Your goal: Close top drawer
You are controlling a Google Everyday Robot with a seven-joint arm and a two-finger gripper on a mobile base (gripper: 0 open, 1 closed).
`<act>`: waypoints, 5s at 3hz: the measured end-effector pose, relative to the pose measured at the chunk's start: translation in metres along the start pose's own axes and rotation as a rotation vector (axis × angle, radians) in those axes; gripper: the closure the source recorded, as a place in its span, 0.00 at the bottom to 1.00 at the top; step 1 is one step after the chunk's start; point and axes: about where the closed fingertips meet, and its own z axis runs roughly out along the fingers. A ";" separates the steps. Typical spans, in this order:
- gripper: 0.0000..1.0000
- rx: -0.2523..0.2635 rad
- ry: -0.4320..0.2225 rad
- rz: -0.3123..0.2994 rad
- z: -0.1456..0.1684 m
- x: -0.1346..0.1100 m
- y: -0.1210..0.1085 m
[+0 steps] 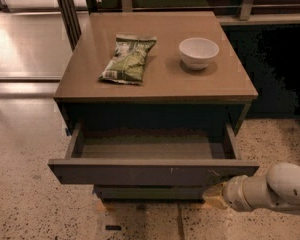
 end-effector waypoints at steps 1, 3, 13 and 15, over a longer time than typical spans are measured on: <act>1.00 0.003 0.012 -0.028 0.006 -0.009 -0.008; 1.00 0.055 0.036 -0.099 0.005 -0.036 -0.030; 1.00 0.175 0.027 -0.054 -0.042 -0.063 -0.029; 0.58 0.086 0.073 0.083 -0.062 -0.018 0.031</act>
Offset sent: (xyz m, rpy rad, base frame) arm 0.1136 0.0077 0.0459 -0.2143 -0.1875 0.0911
